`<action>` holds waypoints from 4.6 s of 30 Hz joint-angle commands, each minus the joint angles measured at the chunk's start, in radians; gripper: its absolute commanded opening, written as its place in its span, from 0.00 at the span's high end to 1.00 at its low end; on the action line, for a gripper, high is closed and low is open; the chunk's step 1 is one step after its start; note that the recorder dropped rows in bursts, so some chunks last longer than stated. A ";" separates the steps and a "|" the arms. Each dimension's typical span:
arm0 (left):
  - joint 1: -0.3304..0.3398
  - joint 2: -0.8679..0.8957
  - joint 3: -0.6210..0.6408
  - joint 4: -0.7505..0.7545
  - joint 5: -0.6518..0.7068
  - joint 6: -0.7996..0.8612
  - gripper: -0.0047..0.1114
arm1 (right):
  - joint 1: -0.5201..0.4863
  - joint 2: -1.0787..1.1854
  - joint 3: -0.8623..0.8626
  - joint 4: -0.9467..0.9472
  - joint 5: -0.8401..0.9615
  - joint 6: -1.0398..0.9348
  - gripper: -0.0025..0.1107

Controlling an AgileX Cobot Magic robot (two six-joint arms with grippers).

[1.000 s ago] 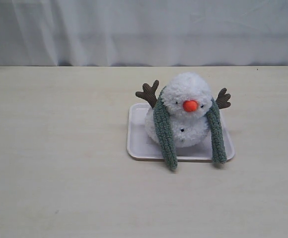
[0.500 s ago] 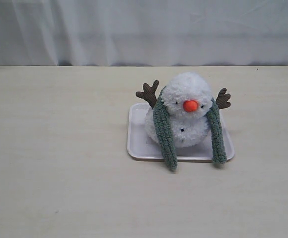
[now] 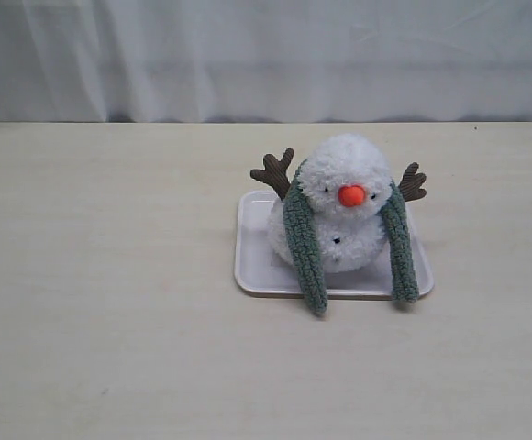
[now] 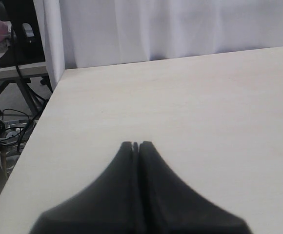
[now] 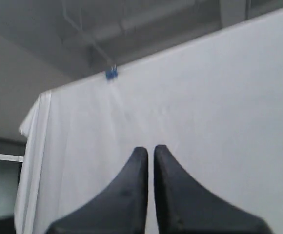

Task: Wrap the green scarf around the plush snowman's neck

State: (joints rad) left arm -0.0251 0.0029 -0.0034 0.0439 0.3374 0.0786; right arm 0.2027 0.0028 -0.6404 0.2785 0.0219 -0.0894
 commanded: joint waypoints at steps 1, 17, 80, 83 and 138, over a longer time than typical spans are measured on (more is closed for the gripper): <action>0.001 -0.003 0.003 -0.004 -0.011 -0.001 0.96 | -0.005 -0.003 -0.005 -0.010 -0.237 -0.007 0.94; 0.001 -0.003 0.003 -0.004 -0.011 -0.001 0.96 | -0.158 -0.003 0.207 -0.182 -0.223 -0.007 0.94; 0.001 -0.003 0.003 -0.004 -0.011 -0.001 0.96 | -0.156 -0.003 0.640 -0.399 0.026 -0.001 0.94; 0.001 -0.003 0.003 -0.004 -0.011 -0.001 0.96 | -0.156 -0.003 0.640 -0.399 0.048 0.048 0.94; 0.001 -0.003 0.003 -0.004 -0.011 -0.001 0.96 | -0.194 -0.003 0.640 -0.394 0.332 0.150 0.94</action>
State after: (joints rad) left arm -0.0251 0.0029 -0.0034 0.0439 0.3374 0.0786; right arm 0.0142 0.0047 -0.0027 -0.1104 0.3512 0.0711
